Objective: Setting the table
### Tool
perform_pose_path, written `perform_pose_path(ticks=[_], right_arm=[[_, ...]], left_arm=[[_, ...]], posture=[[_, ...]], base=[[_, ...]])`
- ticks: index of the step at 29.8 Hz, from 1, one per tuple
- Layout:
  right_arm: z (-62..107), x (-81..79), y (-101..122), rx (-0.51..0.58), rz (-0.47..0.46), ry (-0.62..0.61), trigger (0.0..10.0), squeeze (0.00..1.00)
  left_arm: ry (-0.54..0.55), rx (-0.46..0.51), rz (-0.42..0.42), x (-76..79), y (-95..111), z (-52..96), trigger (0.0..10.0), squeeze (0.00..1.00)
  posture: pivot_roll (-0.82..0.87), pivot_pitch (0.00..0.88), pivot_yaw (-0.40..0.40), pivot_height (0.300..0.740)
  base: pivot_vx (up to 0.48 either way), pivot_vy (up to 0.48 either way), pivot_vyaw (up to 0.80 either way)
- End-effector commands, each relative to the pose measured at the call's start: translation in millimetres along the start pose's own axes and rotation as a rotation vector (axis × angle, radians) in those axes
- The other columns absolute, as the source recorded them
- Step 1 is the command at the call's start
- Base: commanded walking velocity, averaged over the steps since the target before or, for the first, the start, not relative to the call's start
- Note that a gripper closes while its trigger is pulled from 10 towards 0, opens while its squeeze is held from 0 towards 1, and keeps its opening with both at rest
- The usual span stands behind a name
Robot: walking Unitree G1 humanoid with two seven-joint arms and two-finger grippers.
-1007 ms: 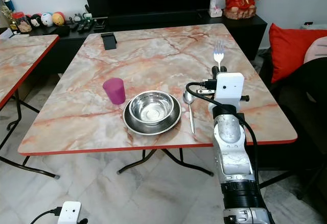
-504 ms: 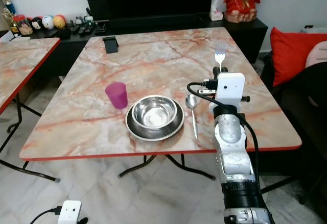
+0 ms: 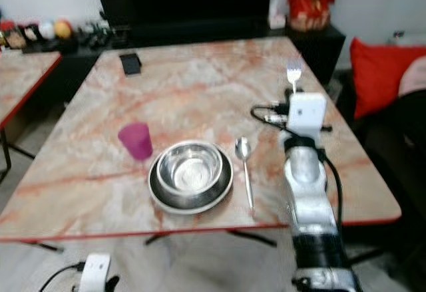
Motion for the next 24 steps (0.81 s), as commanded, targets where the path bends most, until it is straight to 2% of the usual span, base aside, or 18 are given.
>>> perform_pose_path(ticks=[1, 9, 18, 22, 23, 24], right_arm=[[-0.6, 3.2, 2.3, 0.002, 0.000, -0.005, 10.0, 0.00], [-1.5, 3.2, -0.9, -0.013, 0.009, 0.014, 10.0, 0.00], [-8.9, -7.1, -6.1, -0.038, 0.027, 0.068, 10.0, 0.00], [-10.2, -2.4, -24.8, -0.157, 0.087, 0.066, 10.0, 0.00], [-9.9, -1.1, -30.2, -0.191, 0.089, 0.065, 10.0, 0.00], [-9.2, 6.4, -42.9, -0.274, 0.041, 0.031, 10.0, 0.00]], left_arm=[[0.013, -0.032, -0.013, -4.5, -9.5, 2.5, 10.0, 0.00], [0.040, -0.032, -0.004, -10.6, -11.4, 3.6, 10.0, 0.00], [0.063, -0.030, 0.013, -17.5, -16.0, 6.3, 10.0, 0.00], [0.058, -0.027, 0.008, -17.1, -14.0, 5.6, 10.0, 0.00], [0.056, -0.026, 0.006, -16.9, -13.5, 5.4, 10.0, 0.00], [0.054, -0.022, 0.004, -16.7, -11.5, 4.6, 10.0, 0.00]], posture=[[-0.10, 0.000, 0.073, 0.740], [-0.08, 0.000, 0.041, 0.740], [-0.06, 0.000, 0.025, 0.740], [-0.07, 0.000, 0.040, 0.740], [-0.07, 0.000, 0.040, 0.740], [-0.08, 0.000, 0.044, 0.740]], base=[[0.000, 0.000, 0.00], [0.000, 0.000, 0.00], [0.000, 0.000, 0.00], [0.000, 0.000, 0.00], [0.000, 0.000, 0.00], [0.000, 0.000, 0.00]])
Point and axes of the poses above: a point about 5 cm out from each wrist's last joint towards the gripper, its own z axis pointing back from the gripper into the wrist, its own y axis along the axis of the wrist's last joint, x = y × z, the point moved 4 cm from there along -z, pointing out of the wrist towards the gripper
